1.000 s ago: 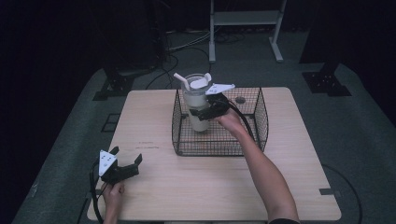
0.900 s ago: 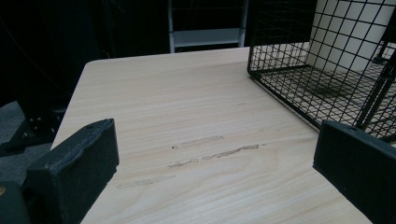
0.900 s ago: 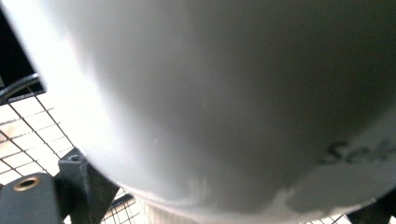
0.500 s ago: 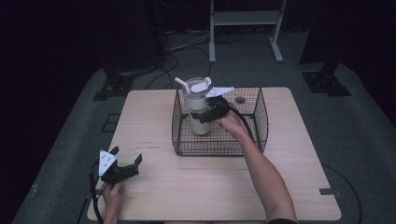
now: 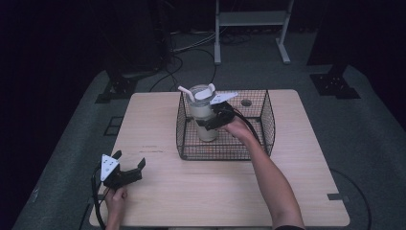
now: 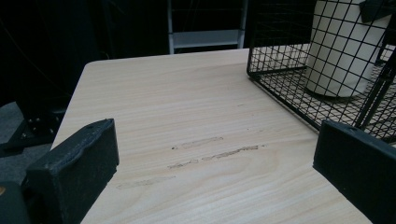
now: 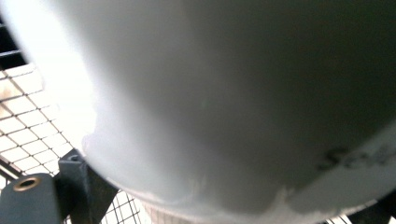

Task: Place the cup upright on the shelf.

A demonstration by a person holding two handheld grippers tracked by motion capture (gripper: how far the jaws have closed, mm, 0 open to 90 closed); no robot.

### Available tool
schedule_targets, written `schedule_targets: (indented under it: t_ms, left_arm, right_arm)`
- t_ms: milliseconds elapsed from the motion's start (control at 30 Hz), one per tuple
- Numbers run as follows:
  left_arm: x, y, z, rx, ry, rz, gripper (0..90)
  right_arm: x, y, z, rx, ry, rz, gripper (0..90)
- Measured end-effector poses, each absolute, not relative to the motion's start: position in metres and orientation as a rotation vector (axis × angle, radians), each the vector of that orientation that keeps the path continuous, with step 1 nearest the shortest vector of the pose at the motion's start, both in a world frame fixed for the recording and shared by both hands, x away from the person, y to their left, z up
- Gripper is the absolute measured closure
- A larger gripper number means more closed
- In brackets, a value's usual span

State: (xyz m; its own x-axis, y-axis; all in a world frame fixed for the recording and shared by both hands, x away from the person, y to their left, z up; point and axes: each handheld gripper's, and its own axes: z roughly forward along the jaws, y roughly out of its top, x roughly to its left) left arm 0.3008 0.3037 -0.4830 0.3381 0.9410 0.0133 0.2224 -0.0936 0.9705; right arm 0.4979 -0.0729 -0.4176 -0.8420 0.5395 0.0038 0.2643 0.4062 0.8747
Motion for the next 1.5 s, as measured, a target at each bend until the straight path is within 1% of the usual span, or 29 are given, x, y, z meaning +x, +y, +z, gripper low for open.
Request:
schedule_targets:
  t_ms: [300,1500]
  left_arm:
    - [0.300,0.303,-0.483,1.564,1.085,0.867,0.0]
    - [0.300,0.303,-0.483,1.564,1.088,0.873,0.0]
  right_arm:
    - [0.497,-0.077,-0.421,0.631,2.388,1.425,8.5]
    - [0.489,-0.098,-0.417,0.625,2.422,1.361,8.8]
